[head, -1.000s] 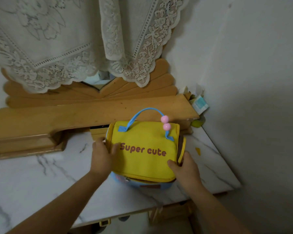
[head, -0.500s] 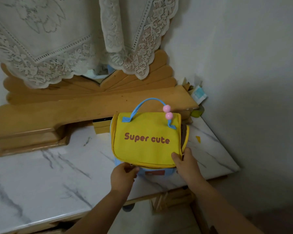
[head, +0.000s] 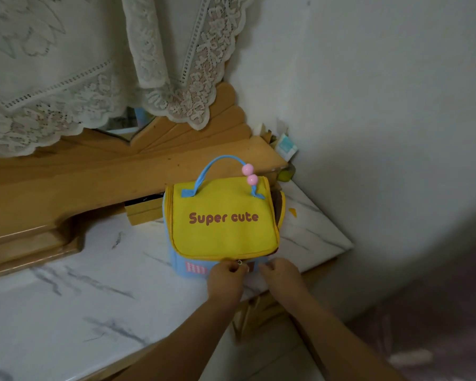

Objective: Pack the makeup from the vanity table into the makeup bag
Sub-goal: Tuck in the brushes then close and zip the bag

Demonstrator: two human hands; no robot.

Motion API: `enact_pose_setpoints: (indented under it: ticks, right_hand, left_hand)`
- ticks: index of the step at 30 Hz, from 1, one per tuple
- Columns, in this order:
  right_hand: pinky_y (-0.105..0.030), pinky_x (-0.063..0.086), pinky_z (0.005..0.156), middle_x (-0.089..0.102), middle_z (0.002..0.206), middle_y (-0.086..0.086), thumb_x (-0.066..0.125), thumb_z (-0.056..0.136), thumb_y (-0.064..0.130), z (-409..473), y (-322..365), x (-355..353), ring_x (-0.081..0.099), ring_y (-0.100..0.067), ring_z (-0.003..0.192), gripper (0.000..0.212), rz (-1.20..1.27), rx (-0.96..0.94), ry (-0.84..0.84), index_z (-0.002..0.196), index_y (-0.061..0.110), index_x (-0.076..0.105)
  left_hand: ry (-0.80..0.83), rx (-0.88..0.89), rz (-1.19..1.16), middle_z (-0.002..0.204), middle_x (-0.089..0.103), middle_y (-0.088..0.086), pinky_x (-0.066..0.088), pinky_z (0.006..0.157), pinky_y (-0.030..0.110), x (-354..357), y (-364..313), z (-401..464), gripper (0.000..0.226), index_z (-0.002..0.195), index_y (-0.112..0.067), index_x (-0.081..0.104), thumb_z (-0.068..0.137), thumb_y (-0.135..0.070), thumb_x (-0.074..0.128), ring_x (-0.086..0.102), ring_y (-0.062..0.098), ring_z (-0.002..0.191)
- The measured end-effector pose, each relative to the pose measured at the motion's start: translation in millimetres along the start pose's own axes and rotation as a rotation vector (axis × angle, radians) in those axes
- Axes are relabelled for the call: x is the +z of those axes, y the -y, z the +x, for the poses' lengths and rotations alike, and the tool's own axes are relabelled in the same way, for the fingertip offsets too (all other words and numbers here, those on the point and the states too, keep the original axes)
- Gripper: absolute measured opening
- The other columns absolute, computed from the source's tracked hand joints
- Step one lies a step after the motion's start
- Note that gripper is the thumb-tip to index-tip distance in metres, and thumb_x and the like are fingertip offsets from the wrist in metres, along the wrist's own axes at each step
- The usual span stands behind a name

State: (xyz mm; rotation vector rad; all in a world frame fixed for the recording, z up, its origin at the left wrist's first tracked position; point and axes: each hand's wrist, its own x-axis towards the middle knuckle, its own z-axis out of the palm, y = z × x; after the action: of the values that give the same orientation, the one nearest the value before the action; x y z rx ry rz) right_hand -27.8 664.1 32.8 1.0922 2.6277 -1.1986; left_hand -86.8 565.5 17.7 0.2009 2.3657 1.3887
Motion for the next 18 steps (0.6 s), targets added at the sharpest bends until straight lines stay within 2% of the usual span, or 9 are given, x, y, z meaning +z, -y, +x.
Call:
enact_pose_setpoints:
  ticks: [2,4,6,8,10,12,13,15,18]
  right_hand:
    - [-0.028,0.029,0.054,0.042,0.063,0.000,0.045,0.096,0.025,-3,4,8,0.046,-0.019,0.077,0.033,-0.028,-0.041,0.070,0.067,0.010,0.049]
    - [-0.027,0.043,0.062,0.055,0.070,-0.007,0.048,0.094,0.019,-3,11,15,0.053,-0.020,0.076,0.024,0.084,-0.080,0.108,0.083,0.004,0.064]
    - [-0.032,0.048,0.065,0.063,0.074,-0.016,0.053,0.089,0.011,-3,18,19,0.056,-0.022,0.071,0.021,0.130,-0.137,0.058,0.084,-0.001,0.069]
    - [-0.035,0.045,0.063,0.066,0.074,-0.023,0.054,0.087,0.009,-2,21,23,0.055,-0.024,0.067,0.022,0.059,-0.189,0.001,0.073,-0.001,0.068]
    - [-0.032,0.036,0.059,0.065,0.077,-0.024,0.052,0.087,0.012,-2,22,25,0.050,-0.022,0.067,0.024,-0.037,-0.214,-0.064,0.070,0.002,0.065]
    - [-0.029,0.028,0.057,0.065,0.085,-0.019,0.050,0.090,0.016,-3,22,25,0.049,-0.021,0.072,0.023,-0.119,-0.218,-0.151,0.081,0.003,0.067]
    - [-0.028,0.028,0.057,0.066,0.089,-0.017,0.049,0.091,0.018,-4,22,25,0.051,-0.022,0.075,0.023,-0.145,-0.218,-0.183,0.087,0.003,0.067]
    - [-0.027,0.028,0.060,0.065,0.095,-0.015,0.047,0.093,0.020,-5,24,25,0.057,-0.027,0.086,0.023,-0.163,-0.242,-0.214,0.093,0.005,0.064]
    - [-0.025,0.027,0.063,0.065,0.099,-0.014,0.044,0.096,0.023,-6,26,25,0.057,-0.028,0.092,0.025,-0.196,-0.274,-0.235,0.098,0.007,0.062]
  left_hand:
    - [0.047,0.058,0.014,0.070,0.056,0.005,0.027,0.056,0.024,-2,2,3,0.017,0.074,-0.003,0.068,0.086,-0.013,0.060,0.050,0.015,0.072]
    - [0.115,0.092,0.024,0.065,0.056,0.002,0.030,0.053,0.023,-9,5,6,0.017,0.074,-0.004,0.069,0.086,-0.011,0.059,0.051,0.016,0.071]
    - [0.188,0.119,0.021,0.065,0.058,0.005,0.036,0.060,0.025,-18,8,12,0.020,0.069,-0.010,0.067,0.086,-0.009,0.057,0.052,0.018,0.071]
    - [0.271,0.181,0.073,0.074,0.063,0.010,0.036,0.063,0.026,-28,8,16,0.019,0.077,-0.005,0.071,0.087,-0.007,0.056,0.052,0.017,0.070]
    - [0.323,0.315,0.242,0.087,0.069,0.012,0.037,0.063,0.023,-35,8,20,0.021,0.092,-0.006,0.074,0.090,-0.011,0.054,0.054,0.014,0.073]
    - [0.168,0.542,0.542,0.090,0.071,0.006,0.038,0.062,0.021,-44,5,22,0.024,0.092,-0.014,0.075,0.090,-0.020,0.051,0.061,0.017,0.078]
    - [0.060,0.663,0.656,0.083,0.070,0.005,0.041,0.059,0.022,-47,4,24,0.026,0.084,-0.015,0.075,0.086,-0.024,0.050,0.063,0.020,0.074]
    - [-0.025,0.914,0.826,0.072,0.064,0.003,0.045,0.054,0.022,-47,8,30,0.030,0.068,-0.016,0.070,0.073,-0.035,0.047,0.063,0.022,0.066]
    - [-0.066,1.064,0.981,0.077,0.067,0.000,0.049,0.058,0.024,-45,13,42,0.029,0.070,-0.020,0.067,0.069,-0.043,0.051,0.065,0.020,0.071]
